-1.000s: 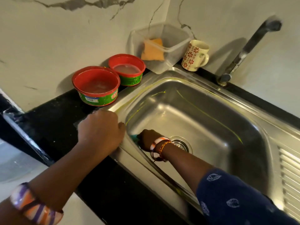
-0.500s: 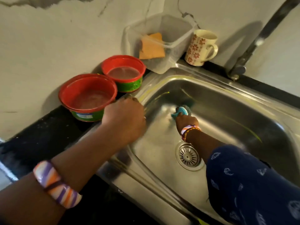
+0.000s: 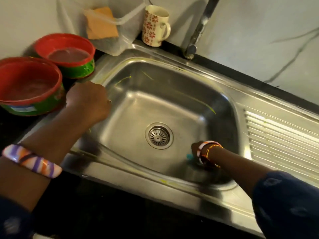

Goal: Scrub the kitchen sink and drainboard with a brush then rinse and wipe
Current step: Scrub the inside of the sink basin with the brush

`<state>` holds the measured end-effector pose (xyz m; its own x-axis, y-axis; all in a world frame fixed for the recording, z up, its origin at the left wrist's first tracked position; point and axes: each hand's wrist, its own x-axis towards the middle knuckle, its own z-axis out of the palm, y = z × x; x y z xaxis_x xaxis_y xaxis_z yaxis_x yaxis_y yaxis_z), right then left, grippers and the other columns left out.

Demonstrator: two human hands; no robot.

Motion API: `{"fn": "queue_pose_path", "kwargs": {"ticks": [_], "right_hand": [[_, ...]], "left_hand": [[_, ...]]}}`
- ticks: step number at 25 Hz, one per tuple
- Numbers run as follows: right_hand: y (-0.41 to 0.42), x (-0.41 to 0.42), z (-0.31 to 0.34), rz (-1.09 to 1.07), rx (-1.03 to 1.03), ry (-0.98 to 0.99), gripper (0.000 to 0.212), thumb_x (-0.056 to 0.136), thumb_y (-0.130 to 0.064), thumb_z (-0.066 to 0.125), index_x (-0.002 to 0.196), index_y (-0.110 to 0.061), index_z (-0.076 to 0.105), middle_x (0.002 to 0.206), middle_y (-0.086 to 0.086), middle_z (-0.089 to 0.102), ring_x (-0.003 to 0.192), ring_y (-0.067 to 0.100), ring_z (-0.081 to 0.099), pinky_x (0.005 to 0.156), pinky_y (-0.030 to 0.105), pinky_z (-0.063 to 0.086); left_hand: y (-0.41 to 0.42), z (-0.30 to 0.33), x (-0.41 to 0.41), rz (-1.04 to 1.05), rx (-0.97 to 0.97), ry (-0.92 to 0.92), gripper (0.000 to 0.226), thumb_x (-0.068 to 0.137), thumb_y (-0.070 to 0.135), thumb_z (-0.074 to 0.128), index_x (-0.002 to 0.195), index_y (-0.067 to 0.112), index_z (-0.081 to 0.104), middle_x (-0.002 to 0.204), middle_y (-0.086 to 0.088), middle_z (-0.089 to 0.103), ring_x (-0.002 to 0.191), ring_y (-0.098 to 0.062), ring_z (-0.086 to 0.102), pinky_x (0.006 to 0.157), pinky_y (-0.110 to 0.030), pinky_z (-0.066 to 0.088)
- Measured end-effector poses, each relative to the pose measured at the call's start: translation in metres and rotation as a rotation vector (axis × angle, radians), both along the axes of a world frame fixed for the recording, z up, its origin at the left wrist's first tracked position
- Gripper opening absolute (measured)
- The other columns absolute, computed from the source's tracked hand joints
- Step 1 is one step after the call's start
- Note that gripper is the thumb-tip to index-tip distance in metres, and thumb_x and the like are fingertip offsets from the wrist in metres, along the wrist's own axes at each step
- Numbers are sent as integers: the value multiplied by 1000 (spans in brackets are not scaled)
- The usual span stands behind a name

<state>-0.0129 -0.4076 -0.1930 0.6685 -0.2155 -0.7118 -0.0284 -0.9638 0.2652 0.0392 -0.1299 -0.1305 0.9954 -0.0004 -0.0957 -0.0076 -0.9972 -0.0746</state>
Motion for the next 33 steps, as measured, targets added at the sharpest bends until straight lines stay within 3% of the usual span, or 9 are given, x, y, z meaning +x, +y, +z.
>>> {"fn": "queue_pose_path", "kwargs": {"ticks": [3, 5, 8, 11, 14, 19, 26, 29, 33], "right_hand": [[13, -14, 6, -111, 109, 135, 34, 97, -9, 42, 64, -11, 40, 88, 20, 56, 118, 20, 54, 45, 7, 35], [23, -11, -5, -128, 150, 168, 18, 96, -11, 46, 99, -1, 60, 122, 22, 57, 125, 29, 50, 47, 9, 34], [51, 4, -19, -83, 362, 271, 38, 91, -21, 53, 125, -3, 53, 110, 17, 64, 98, 28, 63, 66, 24, 44], [105, 19, -14, -506, 719, 369, 23, 98, -28, 42, 96, -8, 54, 63, 10, 58, 38, 12, 49, 39, 14, 35], [148, 30, -3, -699, 1025, 341, 27, 100, -27, 37, 76, -15, 42, 39, -3, 38, 23, 2, 26, 29, 6, 20], [143, 49, 79, -347, 1141, 131, 10, 95, -4, 47, 87, -7, 52, 63, 5, 49, 31, 0, 39, 31, 10, 33], [185, 96, 172, 73, 1112, -455, 12, 94, -8, 45, 94, -8, 57, 78, 9, 57, 53, 18, 53, 41, 18, 41], [228, 133, 149, 283, 886, -746, 22, 93, -14, 45, 99, -1, 62, 91, 19, 58, 85, 29, 56, 65, 29, 38], [262, 141, 113, 306, 818, -762, 31, 96, -15, 41, 117, -1, 59, 121, 21, 59, 113, 34, 55, 83, 29, 42]], "left_hand": [[7, -4, -1, -28, -1, 6, 43, 95, 36, 46, 116, -1, 56, 117, -23, 56, 109, -38, 53, 77, -37, 44], [10, -8, -5, -44, 9, 32, 46, 94, 38, 45, 118, 0, 55, 120, -21, 55, 112, -36, 52, 83, -38, 45], [15, -8, -8, -34, -55, 61, 52, 93, 37, 47, 125, -4, 48, 127, -23, 49, 116, -36, 49, 88, -39, 44], [17, -3, -9, 35, -242, 75, 47, 92, 35, 51, 122, -2, 48, 125, -21, 51, 115, -36, 50, 87, -39, 44], [25, 11, -16, 71, -331, 42, 41, 90, 41, 52, 115, 8, 55, 120, -15, 55, 112, -34, 53, 81, -36, 43], [65, 57, -26, 91, -304, -275, 36, 88, 43, 49, 118, 26, 57, 117, -13, 60, 105, -35, 57, 79, -34, 44], [76, 46, 10, -76, 32, 138, 64, 95, 53, 32, 140, 9, 37, 146, -19, 36, 135, -30, 33, 111, -36, 22], [75, 39, 13, -78, 71, 103, 64, 95, 54, 27, 136, 6, 41, 143, -18, 39, 135, -29, 33, 112, -38, 18], [72, 34, 11, -113, 125, 33, 60, 97, 49, 23, 139, 8, 37, 143, -18, 39, 136, -29, 31, 114, -38, 15]]}}
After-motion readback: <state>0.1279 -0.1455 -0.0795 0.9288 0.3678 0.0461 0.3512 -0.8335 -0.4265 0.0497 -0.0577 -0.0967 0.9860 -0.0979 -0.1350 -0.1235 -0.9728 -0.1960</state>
